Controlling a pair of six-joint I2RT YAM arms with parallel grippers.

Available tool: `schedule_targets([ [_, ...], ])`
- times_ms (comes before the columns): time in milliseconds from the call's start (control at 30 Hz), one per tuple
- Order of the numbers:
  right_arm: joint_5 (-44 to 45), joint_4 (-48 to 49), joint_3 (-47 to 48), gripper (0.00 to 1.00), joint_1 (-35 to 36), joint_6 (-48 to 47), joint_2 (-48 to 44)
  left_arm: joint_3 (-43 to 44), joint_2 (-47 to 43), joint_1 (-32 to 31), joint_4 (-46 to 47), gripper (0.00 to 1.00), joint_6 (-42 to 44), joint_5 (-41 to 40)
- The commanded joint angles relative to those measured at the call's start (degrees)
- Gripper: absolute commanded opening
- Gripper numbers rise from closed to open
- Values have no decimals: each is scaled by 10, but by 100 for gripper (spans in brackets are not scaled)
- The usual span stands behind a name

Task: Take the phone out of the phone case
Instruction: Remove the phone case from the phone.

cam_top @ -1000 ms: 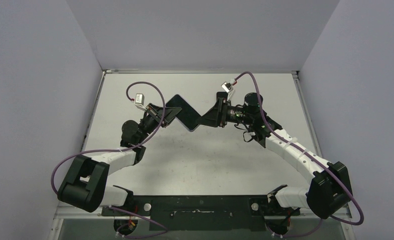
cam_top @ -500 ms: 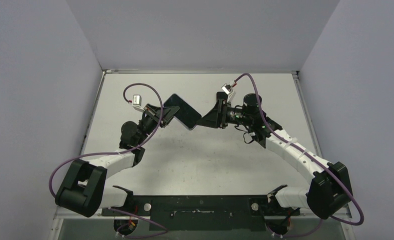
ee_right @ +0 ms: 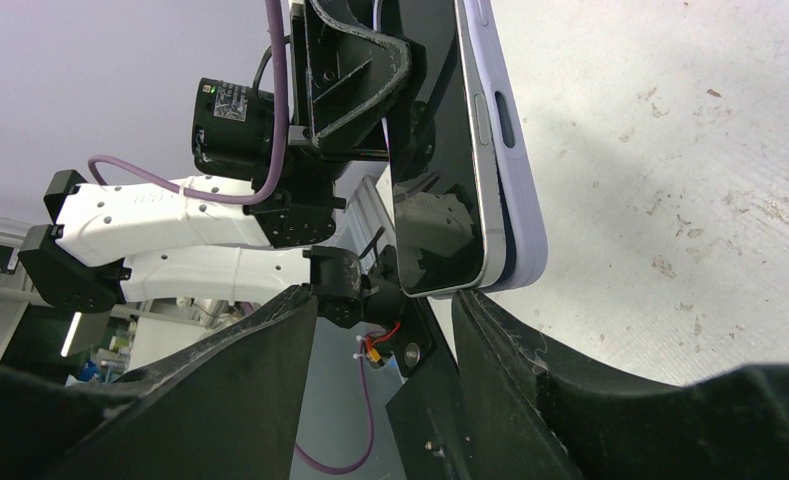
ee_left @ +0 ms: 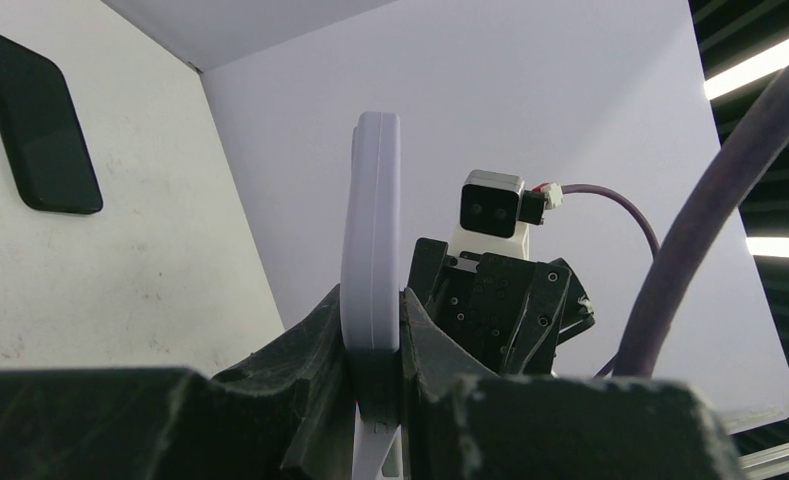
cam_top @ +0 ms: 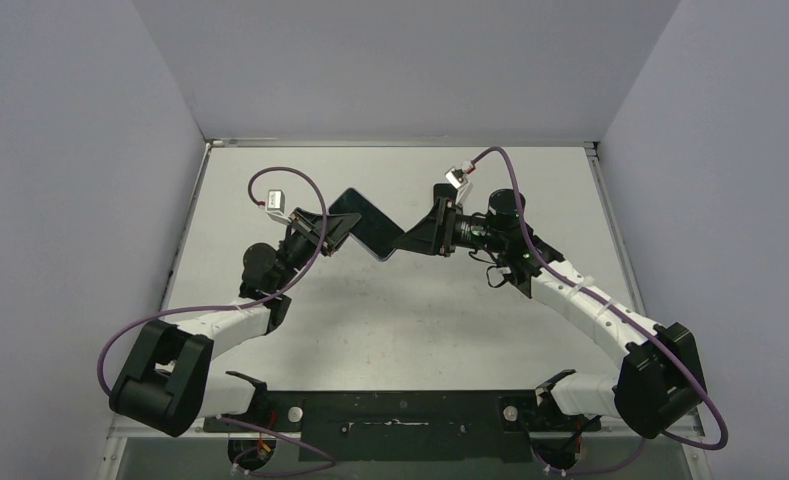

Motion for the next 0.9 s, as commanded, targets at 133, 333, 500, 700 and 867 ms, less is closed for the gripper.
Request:
schedule_targets([
  [133,13,37,-9,53,2,8,-15,7,-22,-8,73,0,-29,-19],
  [333,16,46,-11,53,1,10,-18,9,-21,-11,74,0,-30,-17],
  [500,14,68,-11,53,0,23,-15,16,-22,-12,69,0,-25,-2],
  [700,17,86,-17,52,-7,31,-9,15,-22,-14,89,0,-39,16],
  [867,17,102,-20,51,-16,31,0,19,-18,-16,115,0,-59,38],
])
